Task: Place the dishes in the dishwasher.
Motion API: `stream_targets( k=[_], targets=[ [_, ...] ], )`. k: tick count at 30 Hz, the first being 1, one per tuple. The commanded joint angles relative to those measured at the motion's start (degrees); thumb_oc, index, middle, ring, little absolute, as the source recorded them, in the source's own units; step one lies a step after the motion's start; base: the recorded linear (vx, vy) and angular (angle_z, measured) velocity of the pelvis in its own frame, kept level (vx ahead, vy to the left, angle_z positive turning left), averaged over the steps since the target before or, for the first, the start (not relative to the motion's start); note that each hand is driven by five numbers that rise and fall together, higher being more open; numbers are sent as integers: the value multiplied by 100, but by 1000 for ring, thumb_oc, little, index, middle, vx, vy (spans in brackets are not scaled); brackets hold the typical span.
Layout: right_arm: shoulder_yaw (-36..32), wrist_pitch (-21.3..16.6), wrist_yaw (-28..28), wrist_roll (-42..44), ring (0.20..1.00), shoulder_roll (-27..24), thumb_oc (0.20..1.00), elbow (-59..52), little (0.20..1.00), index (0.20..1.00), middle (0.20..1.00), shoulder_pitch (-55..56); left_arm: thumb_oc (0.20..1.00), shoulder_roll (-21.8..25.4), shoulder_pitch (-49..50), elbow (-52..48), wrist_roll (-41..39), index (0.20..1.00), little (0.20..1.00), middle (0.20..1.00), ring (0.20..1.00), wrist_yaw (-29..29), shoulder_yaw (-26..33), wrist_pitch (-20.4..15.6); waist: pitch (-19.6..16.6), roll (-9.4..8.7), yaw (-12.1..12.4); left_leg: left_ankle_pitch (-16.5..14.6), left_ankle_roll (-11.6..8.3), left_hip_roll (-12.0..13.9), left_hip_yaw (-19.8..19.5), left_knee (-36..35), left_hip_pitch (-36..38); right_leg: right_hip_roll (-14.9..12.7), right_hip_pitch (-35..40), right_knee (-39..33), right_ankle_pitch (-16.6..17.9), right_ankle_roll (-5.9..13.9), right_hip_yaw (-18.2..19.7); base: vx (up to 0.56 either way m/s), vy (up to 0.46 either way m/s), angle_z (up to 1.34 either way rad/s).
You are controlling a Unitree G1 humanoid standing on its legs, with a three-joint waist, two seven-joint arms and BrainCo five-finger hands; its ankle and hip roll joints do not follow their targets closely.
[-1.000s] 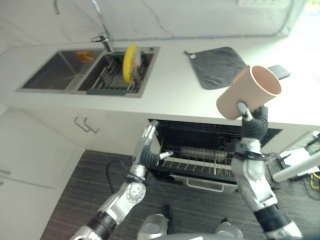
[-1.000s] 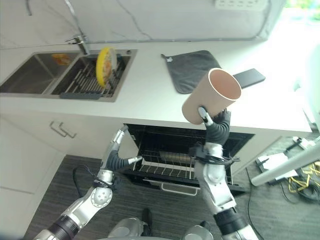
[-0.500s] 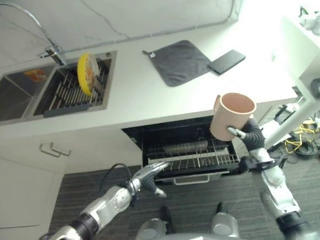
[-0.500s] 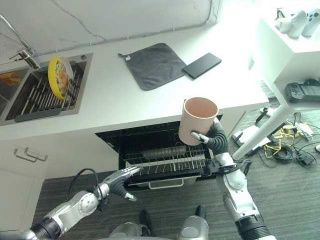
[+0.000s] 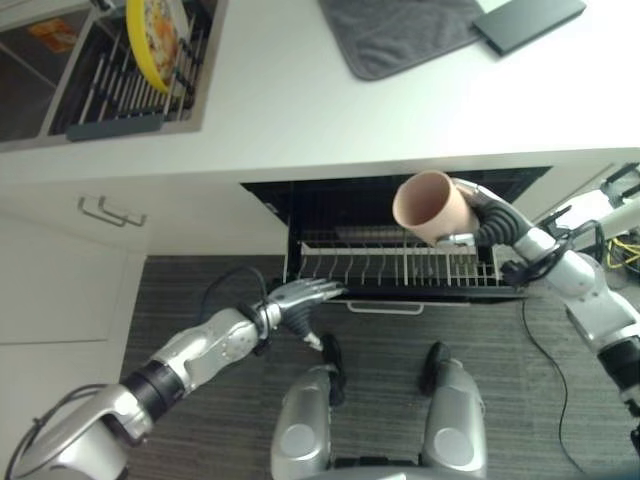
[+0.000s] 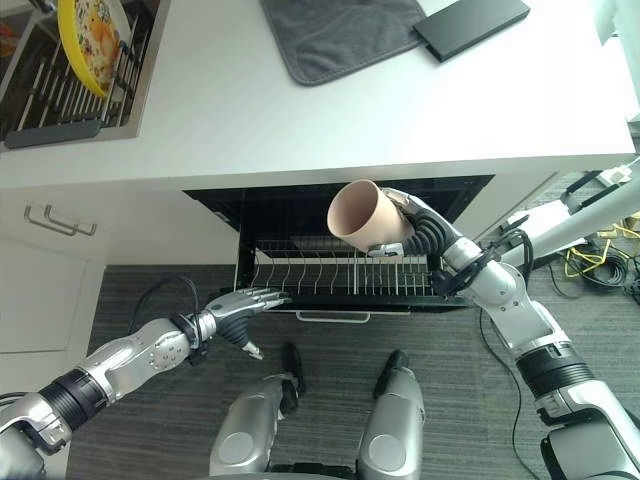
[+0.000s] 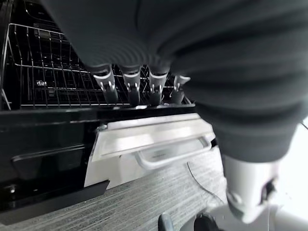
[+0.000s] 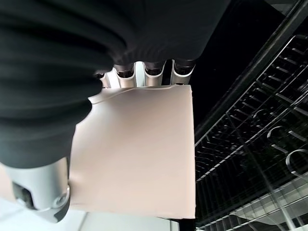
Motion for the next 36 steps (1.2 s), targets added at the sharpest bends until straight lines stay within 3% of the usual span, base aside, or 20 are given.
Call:
stream_targets(
  k=[1,7,14,19,23,26,31,32,36],
  targets=[
    [58,-522,-360,-184,200,-91,200,-1,200,200,200,-422,1000,355,3,-426,4,1000,1000,1000,1000,98,128,-314,-182,-68,113,-807,41,145,-154,778,5,68,142,-135,11,191,-124,-49,-70,20],
    [456,-580,-709,-897,200,-461,200,433,200,200,200,-927,1000,893,-403,-732,-263,1000,1000,1000,1000,9,122,-545,47,-70,247,-729,66,104,-279,833,-311,72,-96,-103,106,225,-104,-81,-62,12],
    [774,-483,-804,-1137,200,-699,200,1117,200,200,200,-1221,1000,1423,-947,-805,-689,1000,1000,1000,1000,-190,6,-749,111,-104,359,-657,89,113,-389,885,-625,61,-340,-89,219,289,-92,-56,-53,8],
    [1215,-208,-785,-1402,200,-745,200,1727,200,200,200,-1700,1000,1658,-1452,-726,-988,1000,1000,1000,1000,3,-137,-1100,111,-110,456,-578,98,108,-449,843,-868,123,-561,-128,278,296,-19,-86,-28,8],
    [1291,155,-824,-1119,200,-516,200,2542,200,200,200,-2086,1000,1665,-1787,-552,-1106,1000,1000,1000,1000,187,-213,-1310,111,-71,570,-502,96,68,-553,758,-999,152,-681,-165,326,315,33,-68,11,4],
    [1314,442,-458,-1364,200,-388,200,2916,200,200,200,-2373,1000,1659,-1892,-533,-1170,1000,1000,1000,1000,13,-209,-1367,111,-44,625,-468,77,40,-598,721,-1070,190,-737,-183,338,320,67,-34,15,2],
    [1277,985,-197,-437,200,-134,200,3329,200,200,200,-2571,1000,1575,-1874,-545,-1135,1000,1000,1000,1000,122,-224,-1389,111,-1,703,-428,72,4,-646,626,-1112,204,-754,-267,363,318,61,-6,14,0],
    [1019,1373,-42,739,200,71,200,3560,200,200,200,-2600,1000,1461,-1790,-540,-1017,1000,1000,1000,1000,159,-155,-1406,111,37,737,-396,63,-15,-675,582,-1131,221,-762,-291,370,318,77,-15,79,-3],
    [171,1774,388,1406,200,572,200,3999,200,200,200,-2544,1000,1190,-1644,-622,-853,1000,1000,1000,1000,108,-34,-1229,111,118,753,-383,37,-46,-669,469,-1069,244,-687,-387,350,332,99,7,71,-5]
  ],
)
